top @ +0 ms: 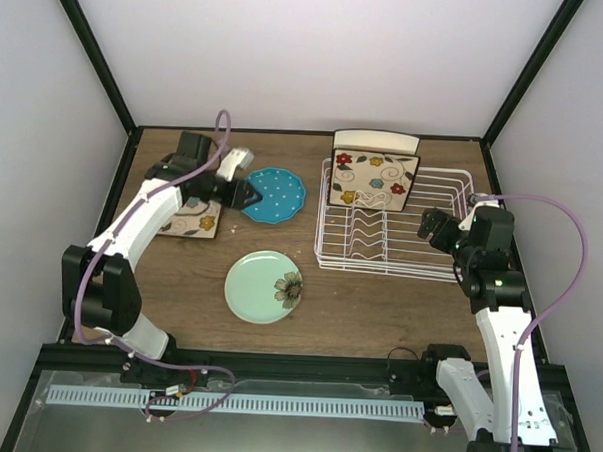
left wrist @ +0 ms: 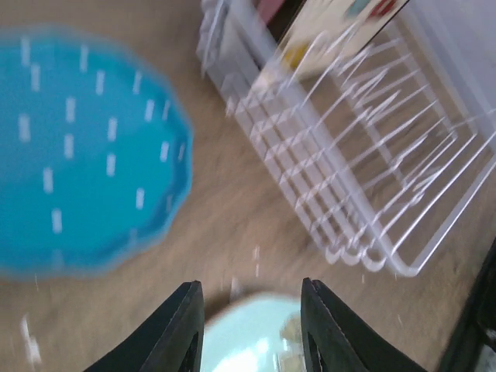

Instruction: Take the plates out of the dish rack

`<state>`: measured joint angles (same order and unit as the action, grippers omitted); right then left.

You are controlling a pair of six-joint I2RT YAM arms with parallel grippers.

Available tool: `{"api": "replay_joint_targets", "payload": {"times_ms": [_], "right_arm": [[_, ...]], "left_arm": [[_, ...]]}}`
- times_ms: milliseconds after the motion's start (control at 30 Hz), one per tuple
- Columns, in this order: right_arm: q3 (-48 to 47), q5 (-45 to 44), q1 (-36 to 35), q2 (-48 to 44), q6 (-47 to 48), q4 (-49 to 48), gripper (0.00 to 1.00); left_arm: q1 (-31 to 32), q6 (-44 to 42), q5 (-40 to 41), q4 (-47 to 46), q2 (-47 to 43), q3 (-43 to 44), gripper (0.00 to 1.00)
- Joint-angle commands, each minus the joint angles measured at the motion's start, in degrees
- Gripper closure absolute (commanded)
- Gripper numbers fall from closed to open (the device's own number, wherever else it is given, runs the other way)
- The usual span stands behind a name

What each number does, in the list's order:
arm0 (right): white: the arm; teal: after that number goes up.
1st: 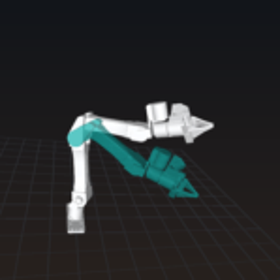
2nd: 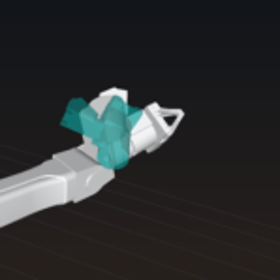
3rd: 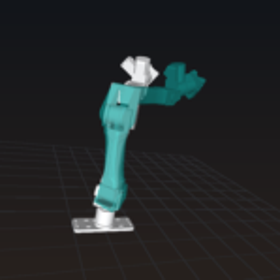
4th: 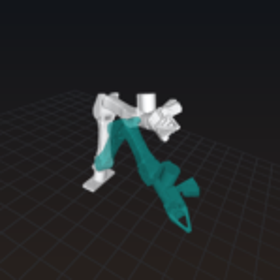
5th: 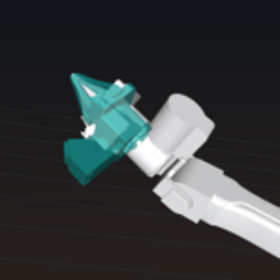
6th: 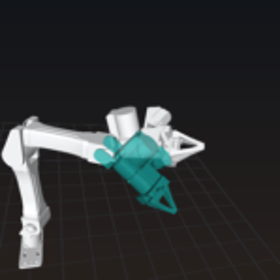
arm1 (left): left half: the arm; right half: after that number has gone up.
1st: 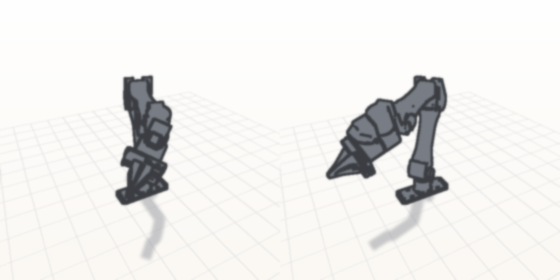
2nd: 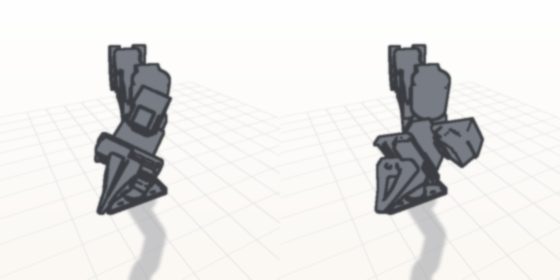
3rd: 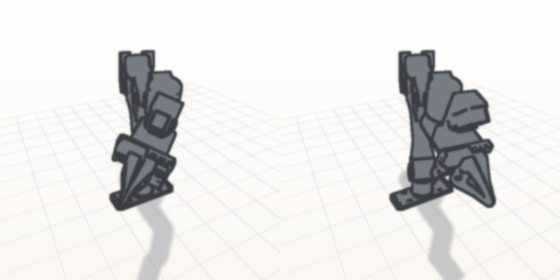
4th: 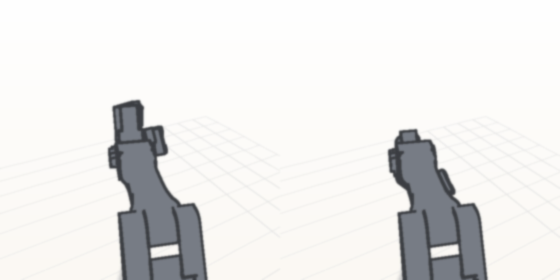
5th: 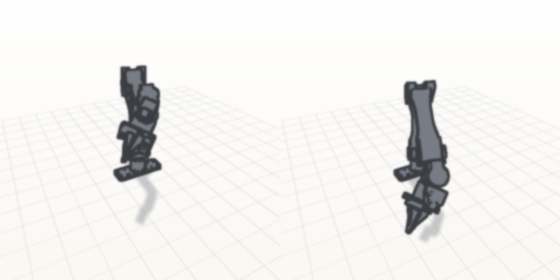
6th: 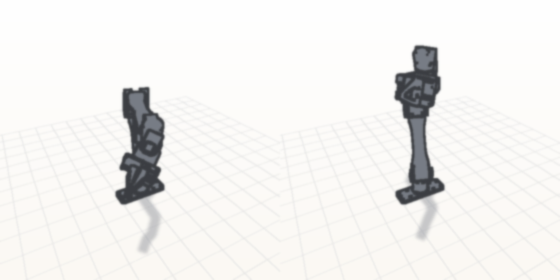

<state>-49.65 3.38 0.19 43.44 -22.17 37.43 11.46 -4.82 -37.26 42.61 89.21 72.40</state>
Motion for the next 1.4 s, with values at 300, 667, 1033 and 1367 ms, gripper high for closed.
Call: {"api": "replay_joint_targets", "payload": {"times_ms": [300, 667, 1033, 1367], "right_arm": [[-2.3, -0.9, -0.5, -0.7, -0.8, 0.0, 0.0], [-3.8, -2.3, -0.4, -2.5, -1.8, 3.9, 0.0], [-5.8, -3.7, -0.4, -2.4, -1.3, 6.1, 0.0], [-7.3, -4.0, -0.4, -1.7, -0.9, 7.4, 0.0]], "left_arm": [[9.6, -9.1, -13.1, -42.2, 19.2, 17.5, 0.58], [12.0, -3.1, -18.0, -54.0, 31.6, 25.9, 0.48], [14.4, -2.1, -18.9, -55.3, 37.3, 31.8, 0.49], [14.9, -2.8, -17.6, -56.3, 40.6, 33.8, 0.58]]}}
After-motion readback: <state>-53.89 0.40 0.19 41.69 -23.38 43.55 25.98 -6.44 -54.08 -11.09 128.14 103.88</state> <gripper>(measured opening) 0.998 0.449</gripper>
